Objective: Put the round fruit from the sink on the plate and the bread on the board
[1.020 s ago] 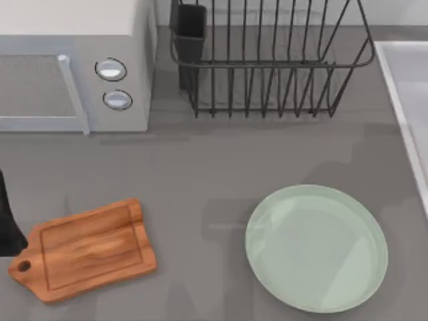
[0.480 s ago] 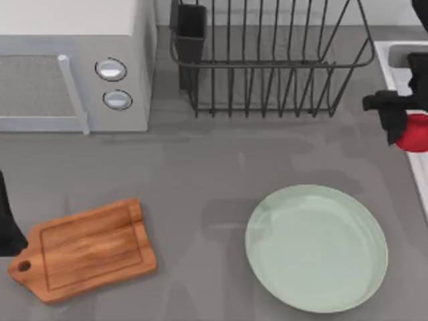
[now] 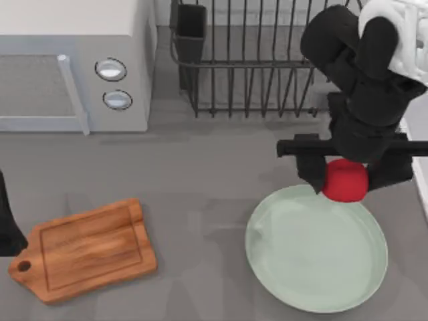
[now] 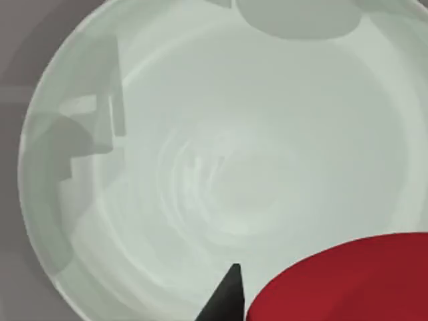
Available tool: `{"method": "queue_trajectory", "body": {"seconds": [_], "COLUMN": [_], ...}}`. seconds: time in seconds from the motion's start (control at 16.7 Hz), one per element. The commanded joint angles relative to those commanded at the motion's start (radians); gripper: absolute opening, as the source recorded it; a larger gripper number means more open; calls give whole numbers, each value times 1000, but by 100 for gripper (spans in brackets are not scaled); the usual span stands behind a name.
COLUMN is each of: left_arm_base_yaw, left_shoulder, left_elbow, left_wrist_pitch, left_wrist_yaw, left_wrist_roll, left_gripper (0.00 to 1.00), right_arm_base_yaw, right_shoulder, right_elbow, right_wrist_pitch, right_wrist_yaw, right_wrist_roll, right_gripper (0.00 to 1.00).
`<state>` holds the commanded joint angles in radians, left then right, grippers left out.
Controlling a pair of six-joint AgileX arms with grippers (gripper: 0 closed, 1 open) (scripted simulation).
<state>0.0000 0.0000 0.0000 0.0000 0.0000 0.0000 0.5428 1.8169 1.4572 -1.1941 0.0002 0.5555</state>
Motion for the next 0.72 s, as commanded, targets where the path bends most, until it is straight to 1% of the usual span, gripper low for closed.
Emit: {"method": "queue_trajectory", "body": {"seconds": [0.24, 0.54, 0.72], "left_arm_base_yaw": [0, 0, 0], "left_shoulder": [0, 0, 0], "left_elbow": [0, 0, 0], "left_wrist_pitch": [0, 0, 0], "left_wrist_yaw": [0, 0, 0], "left_wrist_roll": [0, 0, 0], "left_gripper": [100, 100, 100], "right_arm_base_yaw": [79, 81, 81], "right_shoulder": [-23, -24, -24], "right_elbow": [-17, -17, -17], "right_wrist_pitch": [-23, -24, -24], "right_wrist_yaw": [0, 0, 0], "right_wrist_roll": [80, 82, 82], "right_gripper": [0, 0, 23]}}
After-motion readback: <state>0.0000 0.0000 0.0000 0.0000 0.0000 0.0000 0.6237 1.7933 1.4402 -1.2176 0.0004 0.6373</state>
